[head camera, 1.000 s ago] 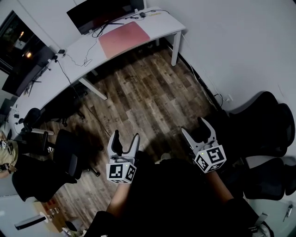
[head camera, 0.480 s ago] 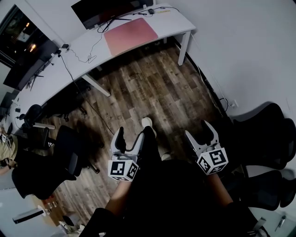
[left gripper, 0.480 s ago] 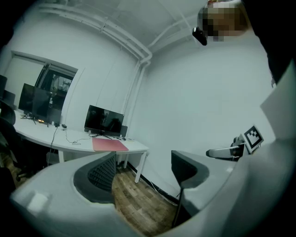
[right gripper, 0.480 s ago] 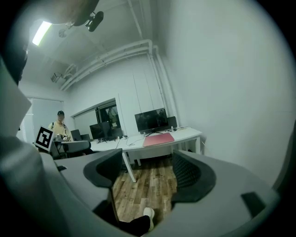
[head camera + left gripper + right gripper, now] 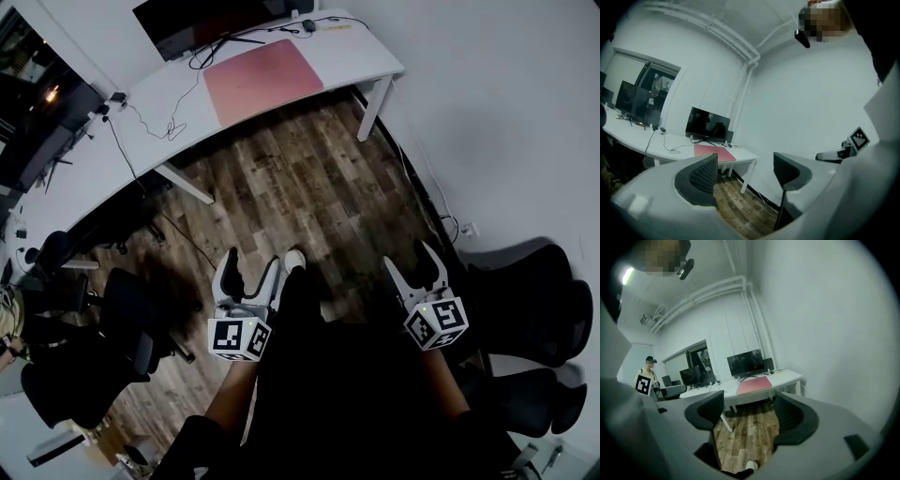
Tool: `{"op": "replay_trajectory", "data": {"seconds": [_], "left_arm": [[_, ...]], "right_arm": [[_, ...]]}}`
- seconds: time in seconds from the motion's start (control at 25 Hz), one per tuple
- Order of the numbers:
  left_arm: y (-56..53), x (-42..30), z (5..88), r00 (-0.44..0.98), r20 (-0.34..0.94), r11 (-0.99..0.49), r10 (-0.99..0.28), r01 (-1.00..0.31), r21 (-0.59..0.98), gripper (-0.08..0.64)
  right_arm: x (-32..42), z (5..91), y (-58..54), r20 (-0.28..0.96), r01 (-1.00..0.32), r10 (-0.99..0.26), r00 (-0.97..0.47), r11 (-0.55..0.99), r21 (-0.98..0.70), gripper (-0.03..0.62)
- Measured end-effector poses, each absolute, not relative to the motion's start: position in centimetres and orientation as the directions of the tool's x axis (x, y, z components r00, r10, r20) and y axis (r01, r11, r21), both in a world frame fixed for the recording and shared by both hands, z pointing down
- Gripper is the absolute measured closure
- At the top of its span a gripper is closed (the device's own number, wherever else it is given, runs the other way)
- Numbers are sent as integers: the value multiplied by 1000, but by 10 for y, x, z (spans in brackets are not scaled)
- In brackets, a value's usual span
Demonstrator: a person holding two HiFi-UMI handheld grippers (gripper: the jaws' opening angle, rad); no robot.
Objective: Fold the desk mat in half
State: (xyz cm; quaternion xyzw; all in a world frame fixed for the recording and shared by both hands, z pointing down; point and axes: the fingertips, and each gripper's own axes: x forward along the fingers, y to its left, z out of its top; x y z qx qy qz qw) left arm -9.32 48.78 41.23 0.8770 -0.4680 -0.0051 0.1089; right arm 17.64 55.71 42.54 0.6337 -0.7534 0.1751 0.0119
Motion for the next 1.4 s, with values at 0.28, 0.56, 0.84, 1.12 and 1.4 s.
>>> {"op": "replay_trajectory", "data": {"seconds": [0.28,0.56,0.84,1.12,1.4], "left_arm": [[379,-105,405,579,91,-550,-810,-805,220,201],[263,-134,405,568,66,-536,-820,-804,257,201],[193,-158,408,549,36,-516,-835,-805,291,201],[181,-165,419,530,54,-490,-846,-814,311,201],[167,-165,412,481,61,-444,-875,-846,295,201]], "right_arm": [[148,408,427,221,-934,-948,-229,150,-325,267],[115,398,308,264,-948,-930,-257,190,-254,267],[87,390,244,292,-949,-914,-280,218,-228,267],[90,403,225,332,-956,-907,-260,193,-221,267],[94,402,193,318,-940,-896,-311,240,-242,267]]}}
